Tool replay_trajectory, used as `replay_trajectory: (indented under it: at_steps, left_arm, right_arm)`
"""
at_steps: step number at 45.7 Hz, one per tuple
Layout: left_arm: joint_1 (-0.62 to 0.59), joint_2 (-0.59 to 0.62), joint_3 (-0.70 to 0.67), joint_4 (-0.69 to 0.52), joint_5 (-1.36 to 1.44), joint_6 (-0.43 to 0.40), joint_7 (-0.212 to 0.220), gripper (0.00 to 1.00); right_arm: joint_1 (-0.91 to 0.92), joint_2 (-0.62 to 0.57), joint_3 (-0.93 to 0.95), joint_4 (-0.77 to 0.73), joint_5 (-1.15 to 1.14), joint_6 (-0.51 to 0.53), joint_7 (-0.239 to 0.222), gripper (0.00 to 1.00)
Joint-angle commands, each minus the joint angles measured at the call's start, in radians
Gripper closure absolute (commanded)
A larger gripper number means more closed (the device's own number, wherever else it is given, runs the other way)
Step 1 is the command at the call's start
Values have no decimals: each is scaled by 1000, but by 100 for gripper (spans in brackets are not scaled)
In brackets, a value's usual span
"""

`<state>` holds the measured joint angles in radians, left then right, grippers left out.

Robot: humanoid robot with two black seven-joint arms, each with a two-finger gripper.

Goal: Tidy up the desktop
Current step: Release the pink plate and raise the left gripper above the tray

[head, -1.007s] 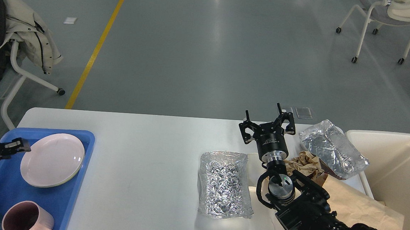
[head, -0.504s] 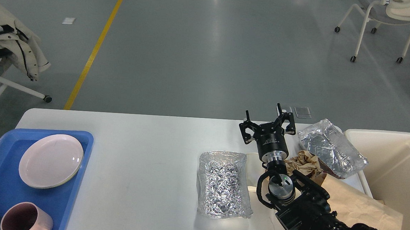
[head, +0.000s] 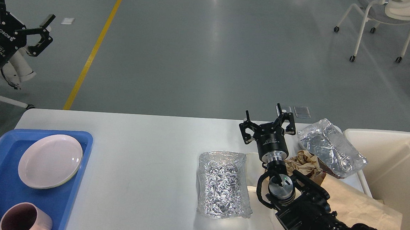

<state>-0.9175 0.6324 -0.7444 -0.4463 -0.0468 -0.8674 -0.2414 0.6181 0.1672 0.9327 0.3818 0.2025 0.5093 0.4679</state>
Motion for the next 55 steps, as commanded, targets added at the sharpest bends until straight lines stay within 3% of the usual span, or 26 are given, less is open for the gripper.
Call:
replay_trajectory:
  at_steps: [1, 10, 28, 42, 55]
  left_arm:
    - [16, -29, -13, 5, -1, 13, -4, 5]
    - [16, -144, -157, 8, -39, 82, 0, 5]
    - [74, -209, -156, 8, -33, 145, 4, 5]
    - [223, -266, -170, 8, -36, 140, -13, 3]
    - [284, -293, -171, 9, -45, 140, -16, 3]
  right_arm:
    - [0, 0, 0, 0, 0, 0, 0, 0]
    - [0, 0, 0, 2, 0, 0, 0, 0]
    - [0, 0, 0, 0, 0, 0, 0, 0]
    - [0, 0, 0, 0, 0, 0, 0, 0]
    - [2, 0, 0, 0, 0, 0, 0, 0]
